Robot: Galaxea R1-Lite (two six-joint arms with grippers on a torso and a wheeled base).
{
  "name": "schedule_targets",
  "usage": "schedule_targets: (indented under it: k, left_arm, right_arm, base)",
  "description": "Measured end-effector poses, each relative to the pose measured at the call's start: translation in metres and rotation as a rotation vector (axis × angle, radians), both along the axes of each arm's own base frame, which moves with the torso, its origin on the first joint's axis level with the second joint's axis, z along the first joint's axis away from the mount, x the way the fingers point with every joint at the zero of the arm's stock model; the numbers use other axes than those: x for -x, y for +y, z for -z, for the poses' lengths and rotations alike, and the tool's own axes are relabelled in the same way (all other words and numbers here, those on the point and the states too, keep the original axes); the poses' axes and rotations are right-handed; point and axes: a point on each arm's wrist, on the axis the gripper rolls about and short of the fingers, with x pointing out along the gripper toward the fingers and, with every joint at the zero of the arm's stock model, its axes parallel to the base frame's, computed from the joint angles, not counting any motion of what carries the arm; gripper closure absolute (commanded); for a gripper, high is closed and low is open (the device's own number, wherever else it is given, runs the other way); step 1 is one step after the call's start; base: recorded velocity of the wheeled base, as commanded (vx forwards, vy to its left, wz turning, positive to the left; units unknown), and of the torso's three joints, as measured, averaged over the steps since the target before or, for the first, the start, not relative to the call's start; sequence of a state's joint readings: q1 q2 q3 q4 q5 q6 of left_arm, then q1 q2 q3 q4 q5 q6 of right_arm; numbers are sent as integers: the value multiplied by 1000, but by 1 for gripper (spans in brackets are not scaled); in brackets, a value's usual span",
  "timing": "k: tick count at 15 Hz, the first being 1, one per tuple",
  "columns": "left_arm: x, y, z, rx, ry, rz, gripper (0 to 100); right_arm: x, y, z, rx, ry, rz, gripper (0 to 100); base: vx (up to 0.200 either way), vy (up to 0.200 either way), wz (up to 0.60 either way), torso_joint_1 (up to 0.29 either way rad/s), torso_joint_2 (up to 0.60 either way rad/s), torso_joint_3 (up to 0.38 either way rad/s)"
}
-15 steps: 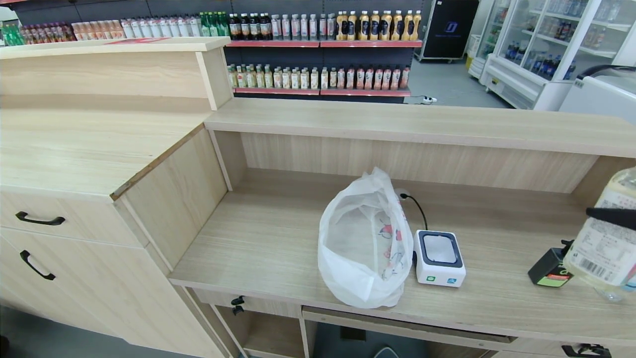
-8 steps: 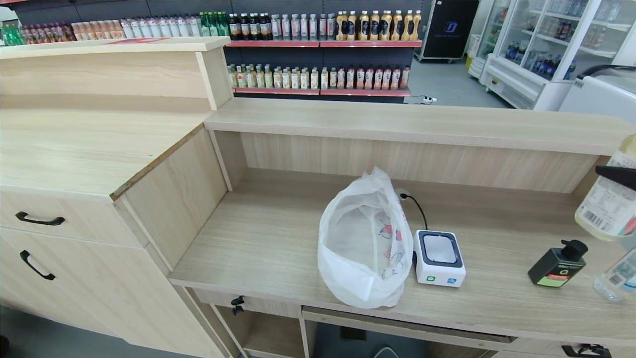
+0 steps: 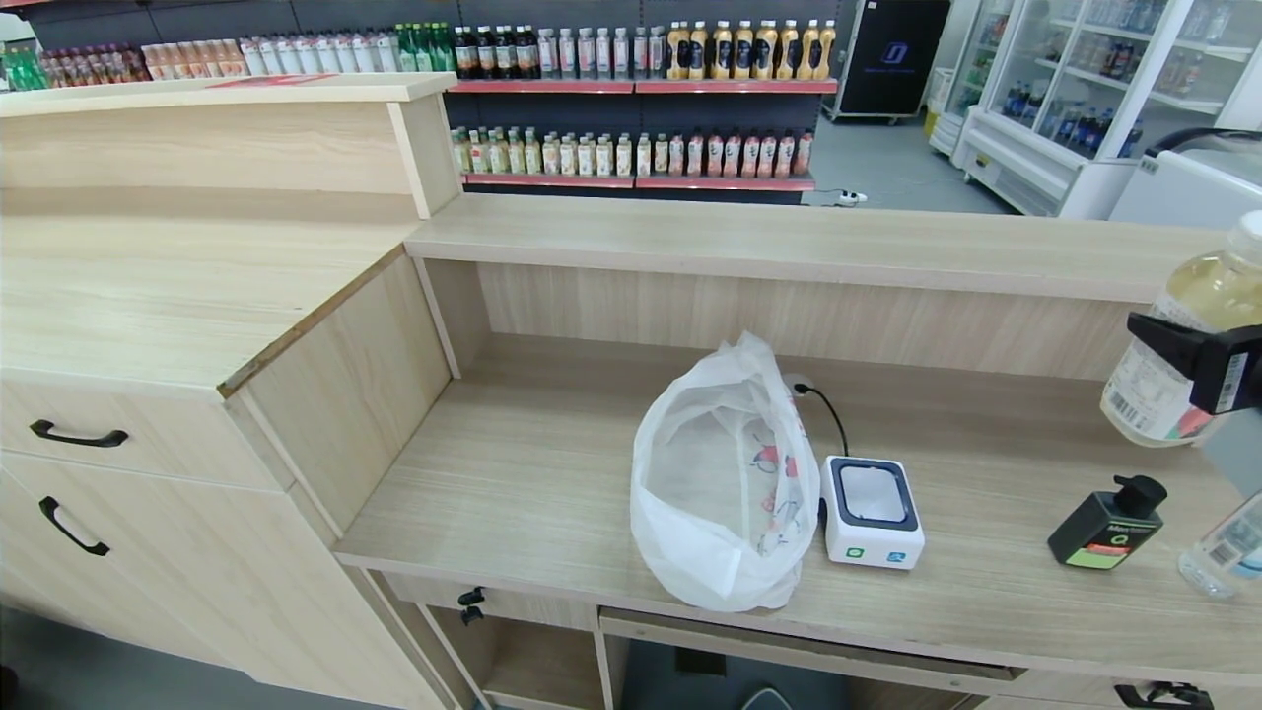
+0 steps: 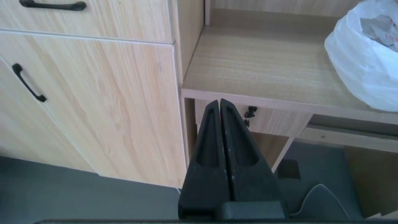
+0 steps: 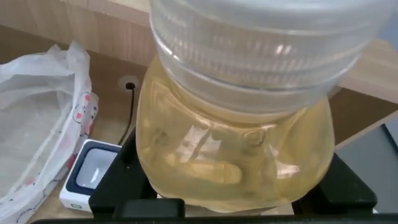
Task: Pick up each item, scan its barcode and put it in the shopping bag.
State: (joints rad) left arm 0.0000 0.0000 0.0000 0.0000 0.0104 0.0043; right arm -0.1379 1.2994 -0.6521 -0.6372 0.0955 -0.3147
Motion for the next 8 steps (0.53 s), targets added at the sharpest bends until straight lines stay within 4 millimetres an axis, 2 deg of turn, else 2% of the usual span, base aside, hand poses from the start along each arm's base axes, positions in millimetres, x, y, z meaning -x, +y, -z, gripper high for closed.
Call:
schedule_targets:
  k: [1, 4, 7, 8]
  left_arm:
    - [0, 0, 0, 0, 0, 0, 100]
    - [0, 0, 0, 0, 0, 0, 100]
    - [0, 0, 0, 0, 0, 2, 100]
    - [0, 0, 0, 0, 0, 0, 100]
  right_arm:
    - [-1, 1, 2, 4, 3, 12, 100]
    - [-5, 1, 3, 73, -8, 91, 100]
    - [-11, 14, -5, 108, -143, 62, 100]
    - [-14, 20, -8, 105, -176, 35, 100]
  base:
    - [0, 0, 0, 0, 0, 0]
    - [0, 0, 600, -1, 2, 1]
    - [0, 0, 600, 2, 2, 2]
    - [0, 0, 0, 0, 0, 0]
